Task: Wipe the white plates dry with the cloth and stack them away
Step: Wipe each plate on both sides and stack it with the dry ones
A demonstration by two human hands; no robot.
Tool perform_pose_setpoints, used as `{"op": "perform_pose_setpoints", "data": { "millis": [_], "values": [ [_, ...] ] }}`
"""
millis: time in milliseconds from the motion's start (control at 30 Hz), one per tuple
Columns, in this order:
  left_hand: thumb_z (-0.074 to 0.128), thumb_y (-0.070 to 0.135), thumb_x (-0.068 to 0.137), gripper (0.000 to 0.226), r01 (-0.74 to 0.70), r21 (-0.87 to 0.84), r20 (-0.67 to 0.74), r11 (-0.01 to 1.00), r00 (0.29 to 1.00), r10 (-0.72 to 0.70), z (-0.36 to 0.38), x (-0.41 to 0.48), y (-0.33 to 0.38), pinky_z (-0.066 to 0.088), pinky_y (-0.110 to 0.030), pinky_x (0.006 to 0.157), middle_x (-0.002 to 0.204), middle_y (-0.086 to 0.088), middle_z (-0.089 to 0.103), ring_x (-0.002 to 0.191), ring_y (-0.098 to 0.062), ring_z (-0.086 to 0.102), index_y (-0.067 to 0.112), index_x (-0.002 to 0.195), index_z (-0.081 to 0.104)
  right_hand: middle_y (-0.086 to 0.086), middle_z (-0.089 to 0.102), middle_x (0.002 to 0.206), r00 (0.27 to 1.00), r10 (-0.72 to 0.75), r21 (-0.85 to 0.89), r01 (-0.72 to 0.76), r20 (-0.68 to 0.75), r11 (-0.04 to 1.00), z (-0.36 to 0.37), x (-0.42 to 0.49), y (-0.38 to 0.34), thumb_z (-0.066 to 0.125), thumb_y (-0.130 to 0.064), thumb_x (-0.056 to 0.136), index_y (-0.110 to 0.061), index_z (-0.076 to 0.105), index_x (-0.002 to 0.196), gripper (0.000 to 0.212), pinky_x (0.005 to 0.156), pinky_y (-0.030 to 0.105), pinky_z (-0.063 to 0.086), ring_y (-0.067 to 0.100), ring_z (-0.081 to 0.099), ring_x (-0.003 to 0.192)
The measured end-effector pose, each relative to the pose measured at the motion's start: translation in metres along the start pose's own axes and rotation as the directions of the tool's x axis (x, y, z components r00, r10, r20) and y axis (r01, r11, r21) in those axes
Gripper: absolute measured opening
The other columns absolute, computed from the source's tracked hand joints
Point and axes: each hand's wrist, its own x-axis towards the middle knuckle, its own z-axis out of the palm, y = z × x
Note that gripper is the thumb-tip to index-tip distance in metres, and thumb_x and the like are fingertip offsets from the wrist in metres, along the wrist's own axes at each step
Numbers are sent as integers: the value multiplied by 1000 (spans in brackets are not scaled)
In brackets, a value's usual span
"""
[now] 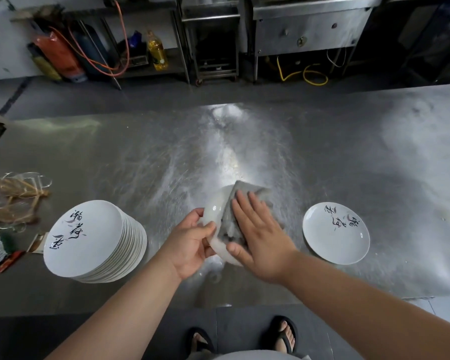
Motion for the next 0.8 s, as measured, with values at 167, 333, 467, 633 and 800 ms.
{"op": "perform_pose_setpoints", "data": {
  "millis": [167, 333, 467, 633, 800],
  "values": [
    [56, -5, 101, 22, -47, 263, 83, 964, 996, 26, 14, -5, 3, 57, -33, 57, 100, -14, 69, 79, -22, 72, 12, 115, 57, 0, 45, 160, 970, -195, -114, 180, -143, 977, -20, 41, 14, 24, -60, 108, -27, 45, 158, 63, 123, 47, 27, 30, 36, 149],
    [52, -1, 104, 22, -23, 246, 57, 969, 998, 9, 10, -9, 2, 58, -35, 60, 105, -16, 74, 82, -25, 72, 10, 122, 57, -7, 57, 142, 974, 130, 96, -114, -183, 989, -26, 43, 31, 29, -44, 111, -30, 52, 149, 47, 108, 39, 40, 22, 52, 126],
    [52, -2, 104, 21, -10, 324, 85, 946, 996, -19, 7, -11, -3, 58, -36, 63, 105, -16, 74, 85, -25, 71, 12, 120, 57, -6, 61, 133, 977, 147, 60, -139, -157, 988, -26, 35, 18, 30, -41, 109, -29, 57, 143, 45, 99, 40, 43, 24, 56, 118],
    [52, -4, 103, 23, -76, 287, 131, 955, 991, 40, 11, -13, 6, 57, -34, 60, 99, -13, 74, 83, -24, 69, 11, 120, 57, -6, 64, 107, 967, -52, -73, 35, -250, 997, -36, 48, 10, 37, -43, 105, -28, 67, 120, 37, 82, 36, 42, 21, 56, 95],
    [68, 9, 84, 37, -80, 82, 57, 993, 996, 75, 0, -15, 3, 58, -34, 62, 98, -11, 72, 78, -22, 69, 15, 119, 58, -13, 62, 108, 876, 468, 459, -372, -113, 807, -35, 25, 23, 33, -40, 110, -36, 51, 123, 22, 88, 40, 48, 16, 61, 98]
  ]
}}
